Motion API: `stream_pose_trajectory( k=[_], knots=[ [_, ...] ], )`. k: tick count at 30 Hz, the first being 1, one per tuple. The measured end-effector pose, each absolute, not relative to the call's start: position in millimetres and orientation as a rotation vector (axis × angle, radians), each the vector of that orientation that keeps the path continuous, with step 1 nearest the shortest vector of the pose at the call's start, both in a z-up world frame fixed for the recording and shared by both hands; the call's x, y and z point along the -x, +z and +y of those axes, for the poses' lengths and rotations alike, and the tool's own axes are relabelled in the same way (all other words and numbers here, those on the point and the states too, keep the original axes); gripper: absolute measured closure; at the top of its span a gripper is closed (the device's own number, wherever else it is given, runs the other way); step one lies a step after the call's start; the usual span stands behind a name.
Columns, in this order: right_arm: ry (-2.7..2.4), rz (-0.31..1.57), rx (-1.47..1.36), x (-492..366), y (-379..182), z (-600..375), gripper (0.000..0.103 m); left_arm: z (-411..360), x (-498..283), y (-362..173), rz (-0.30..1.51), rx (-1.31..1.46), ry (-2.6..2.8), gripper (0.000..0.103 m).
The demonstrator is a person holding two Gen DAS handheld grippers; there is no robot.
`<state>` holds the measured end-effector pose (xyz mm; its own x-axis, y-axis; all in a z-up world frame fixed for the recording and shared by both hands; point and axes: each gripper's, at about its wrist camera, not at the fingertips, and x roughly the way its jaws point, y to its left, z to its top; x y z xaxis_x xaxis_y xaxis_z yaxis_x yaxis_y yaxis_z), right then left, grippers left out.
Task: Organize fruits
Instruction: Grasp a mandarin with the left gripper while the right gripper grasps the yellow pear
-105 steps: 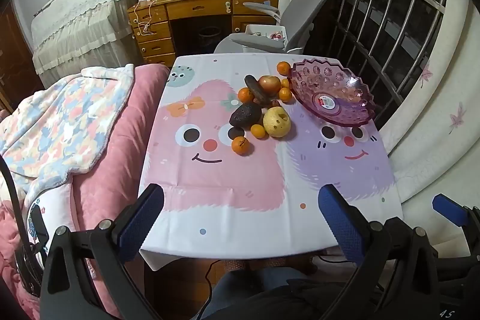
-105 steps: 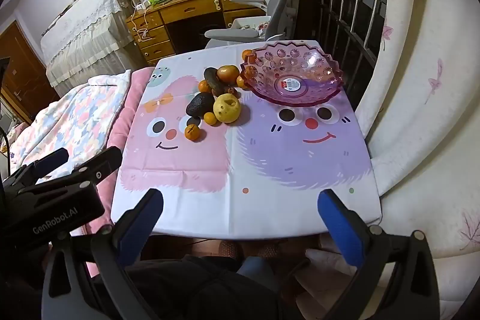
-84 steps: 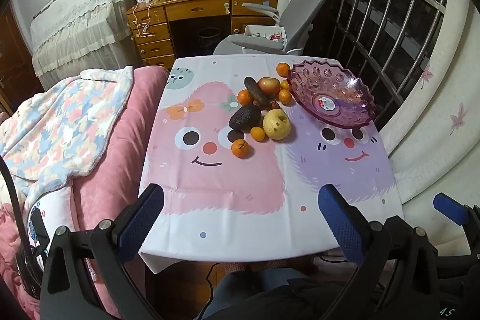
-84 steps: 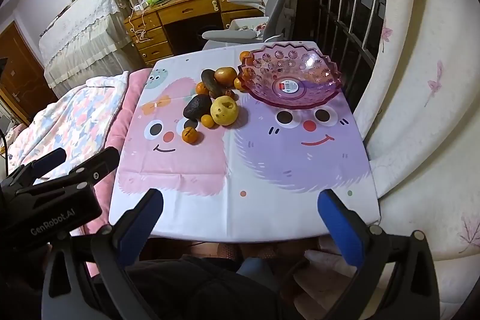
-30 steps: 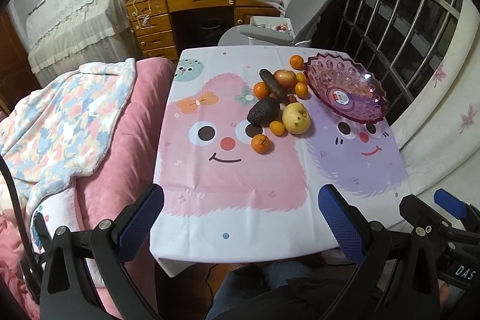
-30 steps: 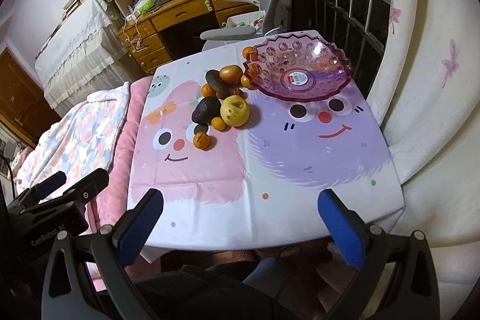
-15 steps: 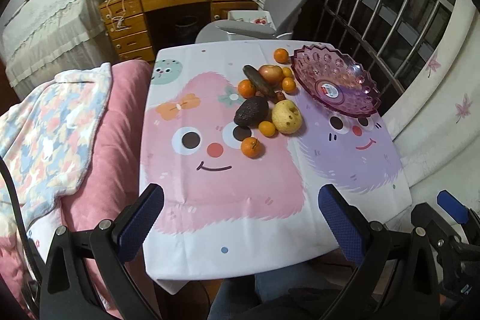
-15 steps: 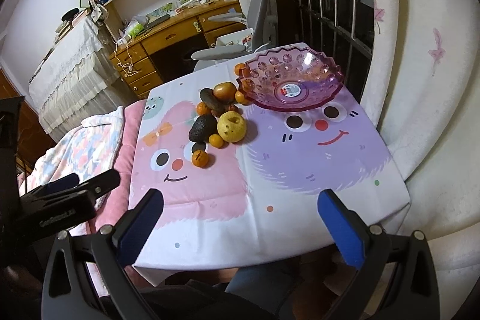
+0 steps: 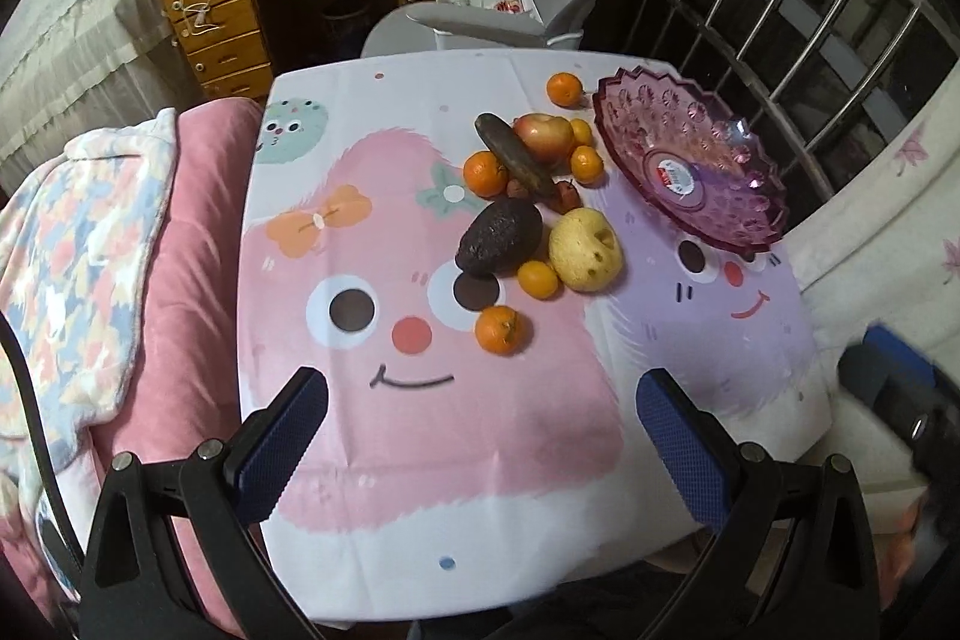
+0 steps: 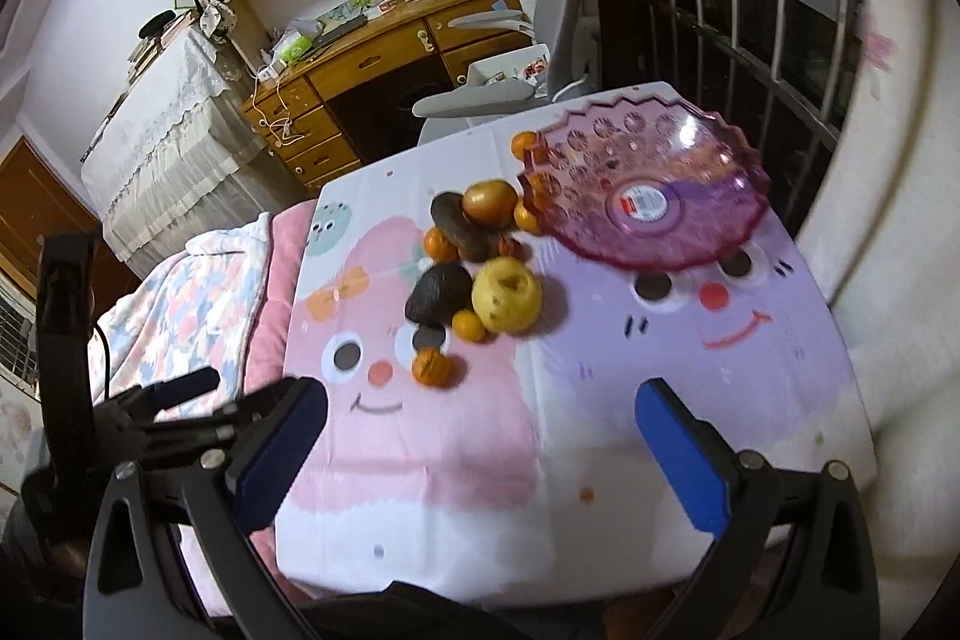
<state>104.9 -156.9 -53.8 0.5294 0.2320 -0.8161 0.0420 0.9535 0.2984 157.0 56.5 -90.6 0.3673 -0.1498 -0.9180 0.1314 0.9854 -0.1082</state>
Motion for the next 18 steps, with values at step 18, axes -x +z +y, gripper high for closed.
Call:
stream_pose_trajectory(
  k=[18],
  knots=[
    [0.09,1.32,-0.58,-229.3,-173.9,-175.7,0.001,24.3,-248.5,-204.4,1.525,0.015,-0.199,0.008]
  ],
)
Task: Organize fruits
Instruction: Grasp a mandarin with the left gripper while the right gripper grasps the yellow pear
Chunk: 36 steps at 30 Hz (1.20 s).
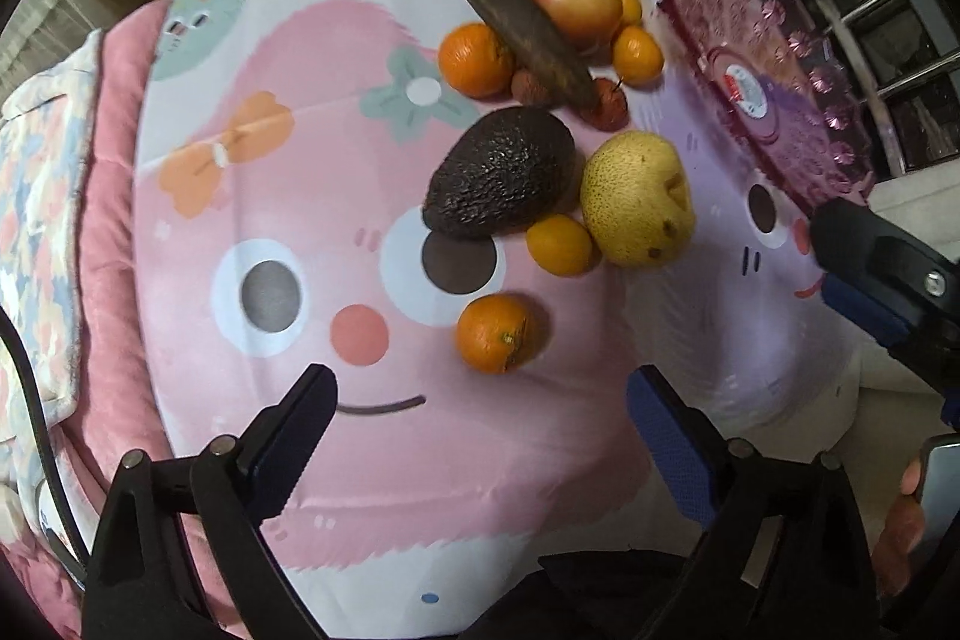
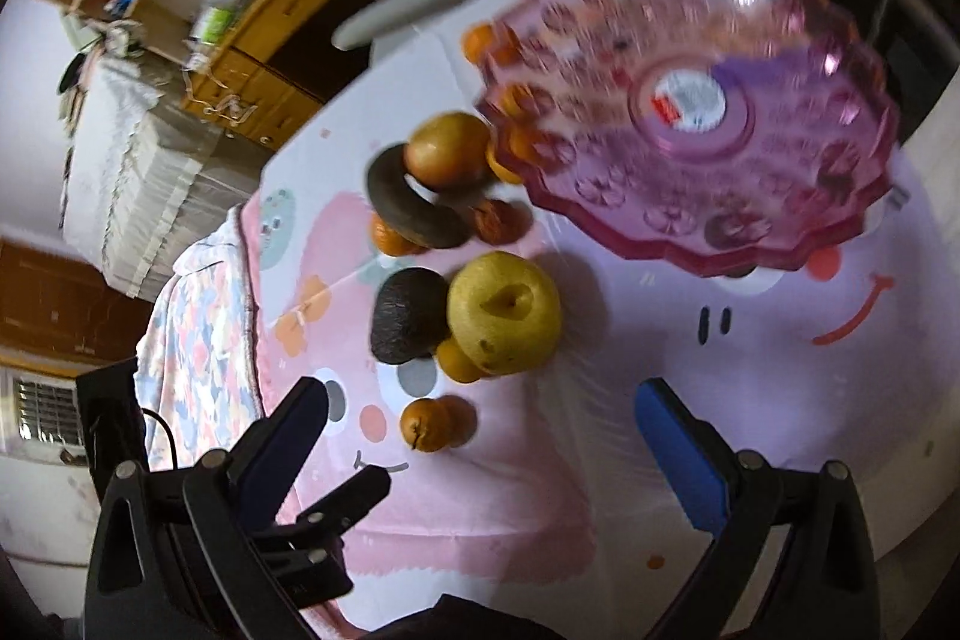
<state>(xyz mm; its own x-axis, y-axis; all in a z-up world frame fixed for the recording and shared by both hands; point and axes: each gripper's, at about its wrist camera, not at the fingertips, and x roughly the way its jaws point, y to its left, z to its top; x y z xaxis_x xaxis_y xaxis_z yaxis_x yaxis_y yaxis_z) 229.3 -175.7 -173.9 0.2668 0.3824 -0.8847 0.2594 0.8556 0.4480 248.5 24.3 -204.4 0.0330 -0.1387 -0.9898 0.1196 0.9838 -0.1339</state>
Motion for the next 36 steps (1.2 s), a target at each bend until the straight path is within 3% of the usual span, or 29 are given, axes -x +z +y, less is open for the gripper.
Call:
stream_pose_trajectory(
  k=[2,6,21,29,33,36],
  knots=[
    [0.081,1.352,-0.599,-236.1,-187.7,-176.2,0.002,20.1,-256.1,-216.9,1.551,0.018,-0.209,0.009],
    [0.064,1.412,-0.645,-249.9,-214.3,-173.7,0.003,15.6,-267.5,-240.5,1.616,0.031,-0.212,0.026],
    [0.035,1.526,-0.613,-272.2,-258.7,-154.3,0.015,6.7,-279.0,-280.0,1.701,0.046,-0.212,0.059],
    [0.029,1.541,-0.568,-282.9,-269.5,-144.9,0.021,8.1,-277.9,-285.8,1.68,0.074,-0.218,0.064],
    [0.046,1.535,-0.525,-288.3,-267.7,-137.7,0.033,17.9,-278.2,-283.4,1.666,0.082,-0.221,0.065],
    [0.044,1.542,-0.498,-289.9,-267.2,-133.6,0.033,27.2,-269.3,-276.0,1.661,0.087,-0.216,0.066]
  ],
)
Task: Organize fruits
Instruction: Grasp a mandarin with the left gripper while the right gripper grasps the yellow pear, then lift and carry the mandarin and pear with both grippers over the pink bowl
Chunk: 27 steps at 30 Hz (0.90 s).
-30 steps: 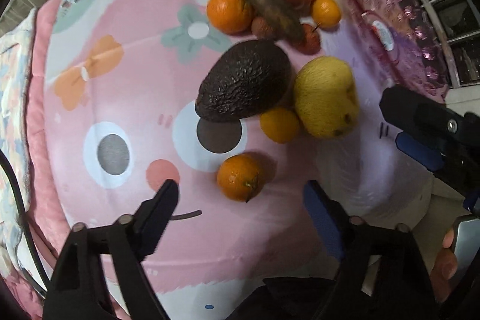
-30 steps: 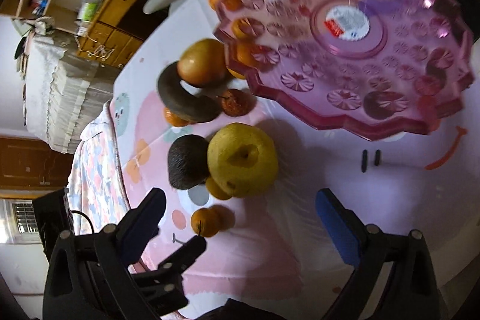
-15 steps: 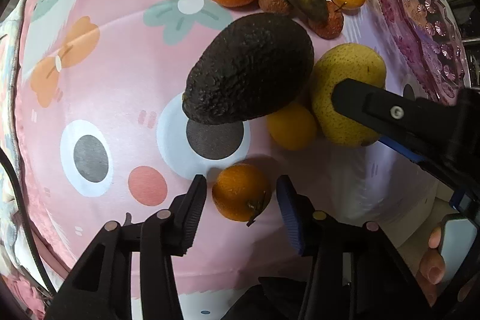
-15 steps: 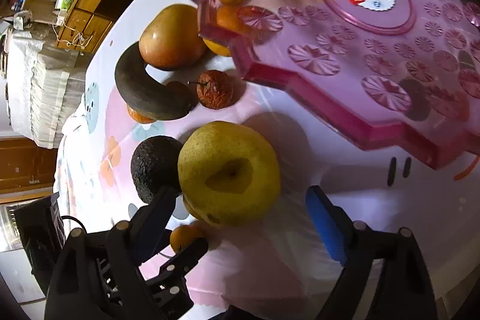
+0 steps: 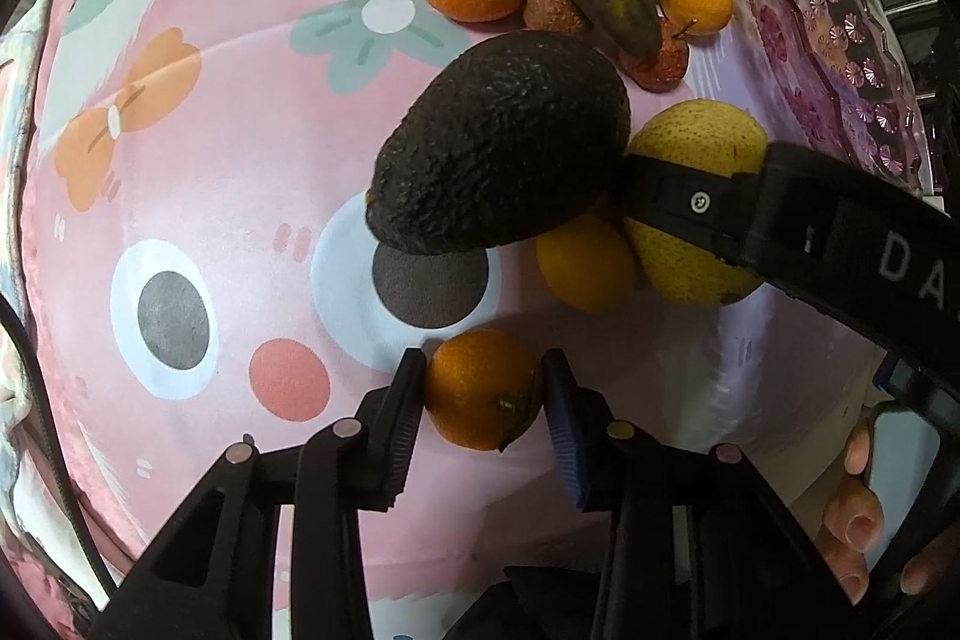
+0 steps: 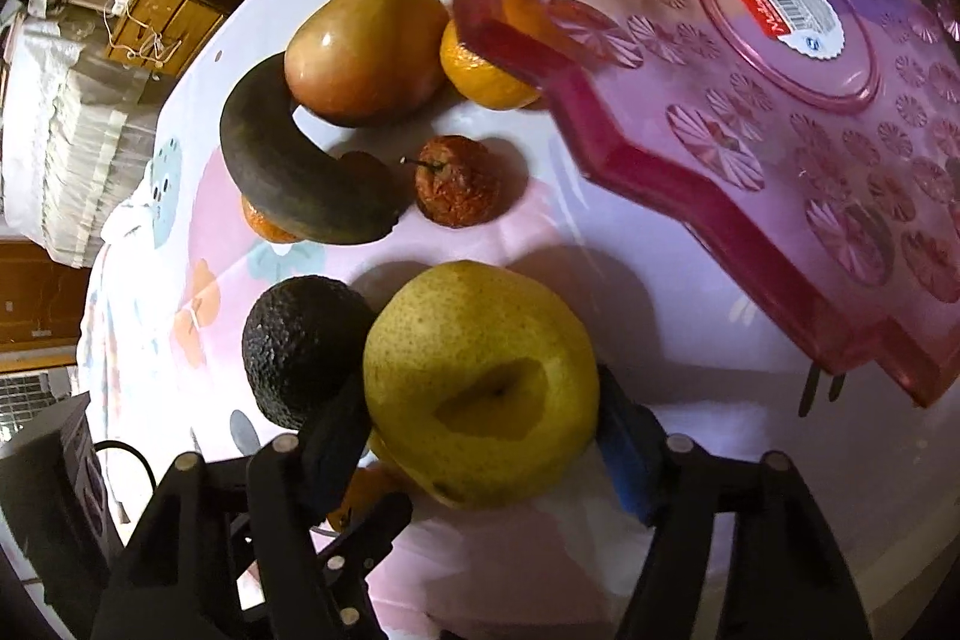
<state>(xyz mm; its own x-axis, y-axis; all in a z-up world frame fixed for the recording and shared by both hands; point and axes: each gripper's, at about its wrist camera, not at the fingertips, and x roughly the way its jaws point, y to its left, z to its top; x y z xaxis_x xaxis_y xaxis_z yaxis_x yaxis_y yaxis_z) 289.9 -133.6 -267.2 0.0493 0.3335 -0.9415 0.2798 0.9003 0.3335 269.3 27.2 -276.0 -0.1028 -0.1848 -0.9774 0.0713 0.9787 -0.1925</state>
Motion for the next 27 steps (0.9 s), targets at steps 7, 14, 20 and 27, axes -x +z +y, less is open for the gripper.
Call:
stream_pose_trajectory(
  k=[7,14,20,27],
  knots=[
    [0.023,1.57,-0.478,-291.2,-266.5,-126.4,0.034,35.7,-252.1,-252.9,1.624,0.115,-0.222,0.066],
    [0.001,1.556,-0.521,-265.6,-245.8,-135.4,0.034,45.6,-232.0,-211.7,1.549,0.117,-0.215,0.066],
    [-0.041,1.462,-0.55,-234.6,-211.2,-151.6,0.034,53.5,-213.8,-177.2,1.452,0.124,-0.216,0.066],
    [-0.111,1.33,-0.549,-189.5,-171.8,-171.6,0.034,59.3,-175.7,-150.1,1.365,0.114,-0.267,0.066]
  ],
)
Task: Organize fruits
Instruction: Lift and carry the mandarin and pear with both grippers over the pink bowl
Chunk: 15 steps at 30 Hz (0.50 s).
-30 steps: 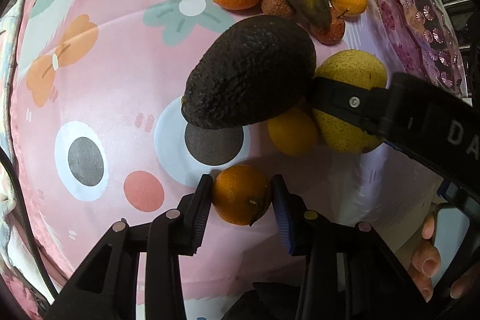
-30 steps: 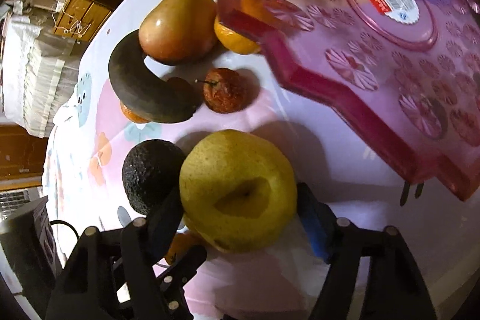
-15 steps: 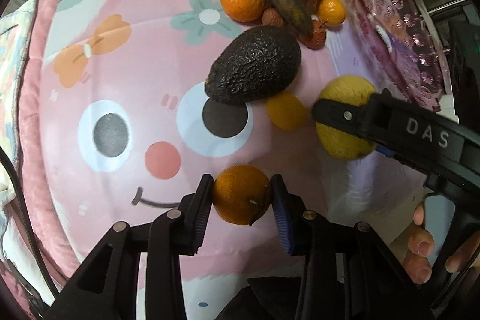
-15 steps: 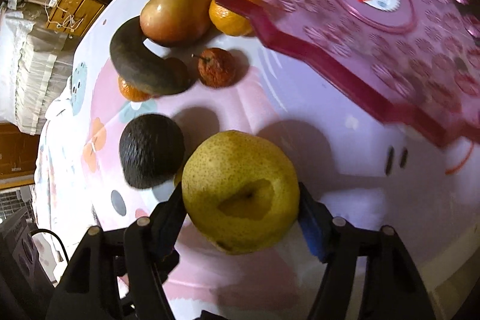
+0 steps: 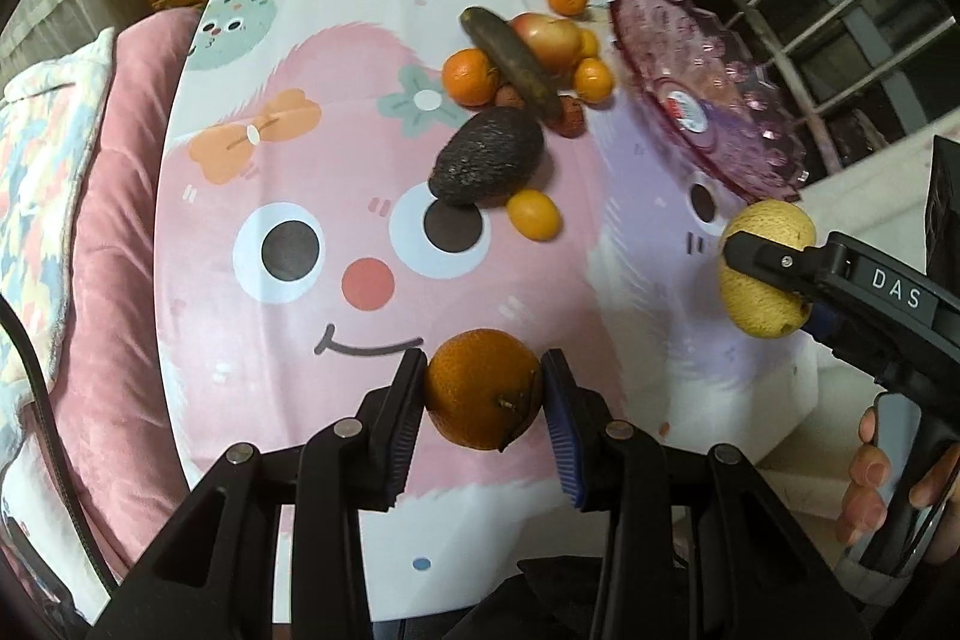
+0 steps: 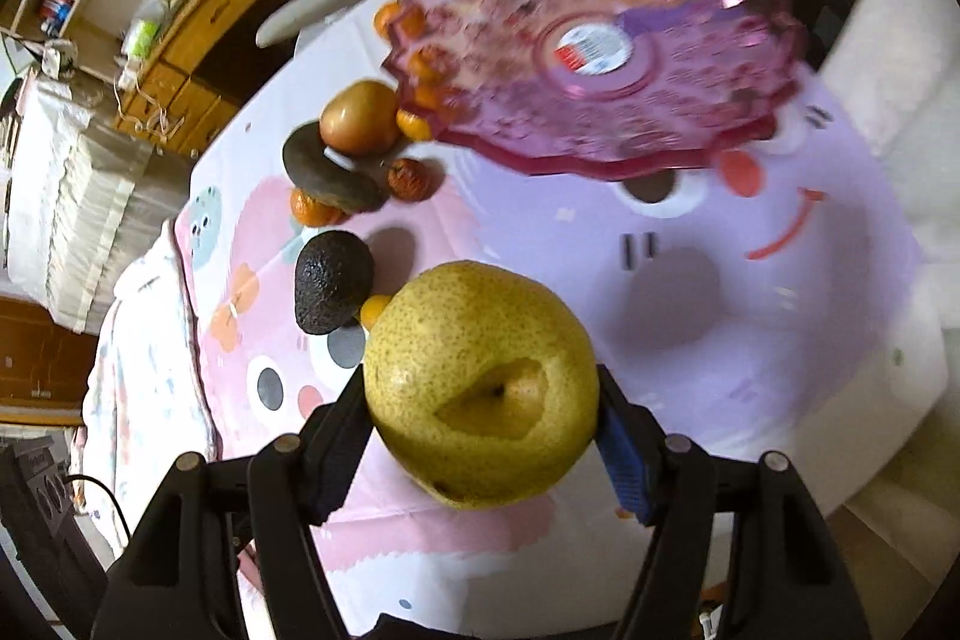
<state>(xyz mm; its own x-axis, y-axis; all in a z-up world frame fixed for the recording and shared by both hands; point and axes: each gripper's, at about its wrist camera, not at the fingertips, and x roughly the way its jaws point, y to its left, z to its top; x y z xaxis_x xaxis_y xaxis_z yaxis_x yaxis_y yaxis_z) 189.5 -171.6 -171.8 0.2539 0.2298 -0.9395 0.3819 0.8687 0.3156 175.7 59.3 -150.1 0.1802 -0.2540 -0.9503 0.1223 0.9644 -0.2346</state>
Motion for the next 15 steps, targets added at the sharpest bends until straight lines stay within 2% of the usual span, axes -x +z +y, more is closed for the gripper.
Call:
stream_pose_trajectory(
  k=[15],
  knots=[
    [-0.219,1.27,-0.564,-136.9,-120.8,-223.2,0.034,45.9,-145.4,-94.8,1.231,0.163,-0.317,0.066]
  ],
)
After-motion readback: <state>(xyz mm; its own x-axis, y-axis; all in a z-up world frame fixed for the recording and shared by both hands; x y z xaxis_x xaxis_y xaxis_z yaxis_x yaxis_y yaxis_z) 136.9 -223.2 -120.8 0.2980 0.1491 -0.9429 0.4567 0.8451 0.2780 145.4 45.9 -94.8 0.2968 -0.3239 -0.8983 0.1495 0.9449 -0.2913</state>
